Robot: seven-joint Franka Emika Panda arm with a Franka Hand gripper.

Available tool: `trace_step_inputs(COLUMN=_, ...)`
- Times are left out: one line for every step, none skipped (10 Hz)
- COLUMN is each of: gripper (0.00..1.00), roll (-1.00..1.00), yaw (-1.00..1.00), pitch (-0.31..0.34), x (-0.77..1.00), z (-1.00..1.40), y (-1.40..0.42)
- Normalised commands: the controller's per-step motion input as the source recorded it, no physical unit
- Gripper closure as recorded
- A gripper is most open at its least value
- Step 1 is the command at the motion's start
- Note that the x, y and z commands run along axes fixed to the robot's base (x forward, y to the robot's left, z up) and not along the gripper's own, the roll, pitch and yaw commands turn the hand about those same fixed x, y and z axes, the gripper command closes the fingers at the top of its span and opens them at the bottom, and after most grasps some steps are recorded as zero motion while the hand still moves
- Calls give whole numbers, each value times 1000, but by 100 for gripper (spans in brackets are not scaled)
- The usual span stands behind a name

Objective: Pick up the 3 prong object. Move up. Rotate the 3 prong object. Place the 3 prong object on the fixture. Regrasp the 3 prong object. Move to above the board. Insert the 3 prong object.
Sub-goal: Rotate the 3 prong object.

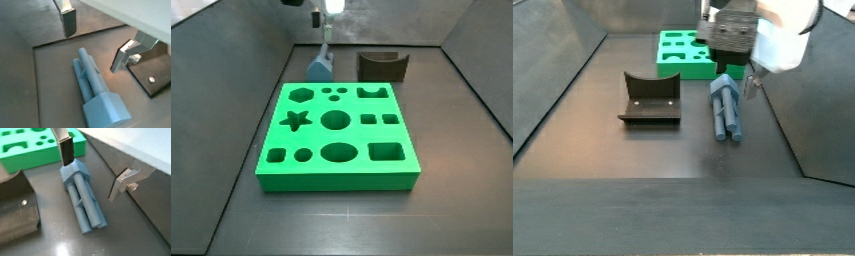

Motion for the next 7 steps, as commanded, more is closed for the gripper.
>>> trace_step_inputs(gripper=0, roll=3, yaw=1000, pitch=-11, x=34, z=-25, y=0)
trace_step_inputs(gripper=0, roll=3, yaw=1000, pitch=-12, x=34, z=-25, y=0)
trace_step_inputs(gripper=0, roll=3, yaw=1000, pitch=-13, x=34, z=-25, y=0)
trace_step_inputs(gripper=0, roll=3, yaw=1000, pitch=-13, x=34, z=-25, y=0)
trace_step_inputs(gripper=0, roll=4, yaw=1000, pitch=-15, x=34, z=-25, y=0)
trace_step_inputs(gripper=0, roll=4, yaw=1000, pitch=-16, x=34, z=-25, y=0)
trace_step_inputs(gripper=0, roll=4, yaw=1000, pitch=-18, x=34, z=-25, y=0)
